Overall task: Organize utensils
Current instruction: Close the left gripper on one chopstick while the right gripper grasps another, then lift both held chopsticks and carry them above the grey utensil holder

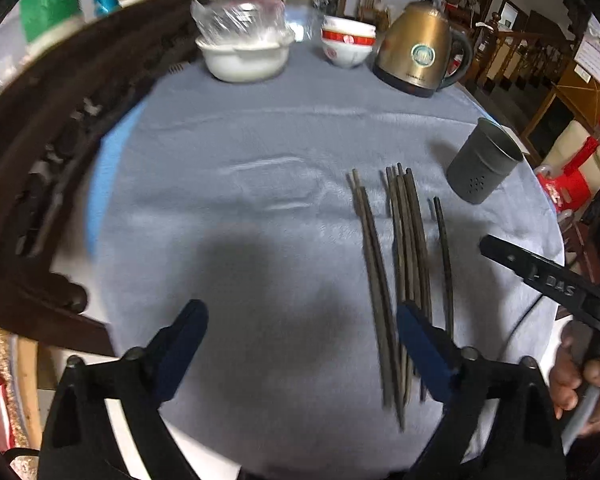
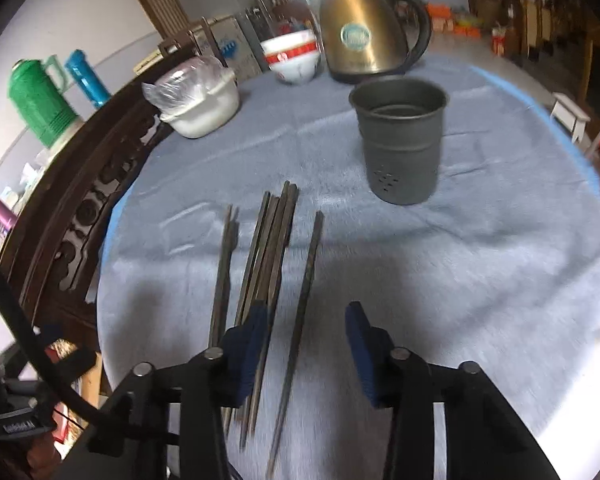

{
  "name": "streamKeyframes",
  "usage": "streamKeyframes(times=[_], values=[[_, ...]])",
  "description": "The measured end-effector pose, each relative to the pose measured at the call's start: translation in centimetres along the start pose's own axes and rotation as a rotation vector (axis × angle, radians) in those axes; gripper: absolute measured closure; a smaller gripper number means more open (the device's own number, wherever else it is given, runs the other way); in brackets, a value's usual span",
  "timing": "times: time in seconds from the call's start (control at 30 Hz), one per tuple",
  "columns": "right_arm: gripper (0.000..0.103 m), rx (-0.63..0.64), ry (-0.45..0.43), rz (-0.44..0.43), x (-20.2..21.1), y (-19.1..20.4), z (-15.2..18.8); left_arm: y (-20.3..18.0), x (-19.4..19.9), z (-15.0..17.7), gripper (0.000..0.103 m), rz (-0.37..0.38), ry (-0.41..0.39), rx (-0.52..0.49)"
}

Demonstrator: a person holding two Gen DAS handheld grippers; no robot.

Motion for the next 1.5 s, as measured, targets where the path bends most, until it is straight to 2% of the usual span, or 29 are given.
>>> streamKeyframes(times=[0.07,0.13,0.2,0.3,0.43,0.47,0.53,0.57,0.6,0.63,0.67,0.77,0.8,0.87,0.9,1.1,1.27,1.3,1.5], values=[[0.06,-0.001,0.009,0.016,-1.6,0.0,-1.3,-0.3,-1.6,-1.5,0.017,0.033,0.026,0.014],[0.06,-0.017,0.023,0.002,-2.8,-0.1,-2.3,-1.0,-3.2,-3.0,0.028,0.072,0.045,0.018],[0.06,-0.037,0.039,-0.006,-4.1,-0.2,-3.4,-1.6,-4.9,-4.4,0.035,0.09,0.07,0.026],[0.06,-0.043,0.062,0.022,-5.9,-0.4,-4.1,-2.4,-7.5,-6.4,0.042,0.108,0.112,0.029],[0.06,-0.077,0.093,-0.002,-7.5,-0.6,-4.3,-2.3,-10.3,-8.7,0.047,0.125,0.15,0.059],[0.062,-0.075,0.099,0.011,-7.9,-0.7,-4.2,-2.3,-10.8,-9.2,0.049,0.127,0.157,0.064],[0.066,-0.086,0.1,-0.002,-8.4,-0.7,-4.1,-2.8,-11.6,-9.8,0.058,0.153,0.182,0.056],[0.076,-0.093,0.099,-0.015,-8.5,-0.7,-4.0,-2.9,-12.0,-10.0,0.061,0.159,0.196,0.056],[0.085,-0.096,0.102,-0.02,-8.6,-0.8,-4.0,-3.1,-12.5,-10.2,0.069,0.166,0.212,0.058],[0.089,-0.097,0.102,-0.024,-8.6,-0.9,-4.0,-3.3,-13.0,-10.3,0.074,0.177,0.231,0.061],[0.094,-0.096,0.098,-0.029,-8.7,-0.9,-4.0,-3.4,-13.4,-10.4,0.075,0.183,0.244,0.062],[0.095,-0.096,0.076,-0.039,-8.1,-1.2,-3.9,-3.8,-14.0,-10.5,0.083,0.178,0.245,0.057],[0.095,-0.094,0.06,-0.046,-7.7,-1.2,-3.9,-3.8,-14.2,-10.6,0.09,0.179,0.253,0.058],[0.095,-0.093,0.037,-0.06,-6.8,-1.2,-3.8,-3.5,-14.3,-10.7,0.092,0.193,0.262,0.084],[0.095,-0.096,0.025,-0.071,-6.2,-1.2,-3.8,-3.4,-14.3,-10.7,0.097,0.196,0.259,0.094],[0.096,-0.094,-0.036,-0.135,-2.6,-1.2,-3.6,-2.7,-10.9,-10.6,0.096,0.196,0.182,0.105],[0.096,-0.108,-0.103,-0.202,1.1,-1.5,-3.6,-2.4,-7.2,-11.0,0.096,0.242,0.134,0.093],[0.096,-0.109,-0.115,-0.214,1.8,-1.5,-3.6,-2.3,-6.8,-11.0,0.096,0.232,0.126,0.091],[0.096,-0.081,-0.165,-0.224,4.1,-1.0,-3.1,-2.1,-5.1,-10.9,0.096,0.276,0.098,0.117]])
Point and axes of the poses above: each gripper's, at about its wrist camera, not at the fingertips, and x roughly against the way its jaws point, y to its left, z to its underside, the point moved 4 cm from there along -x, roughly the way its jaws point
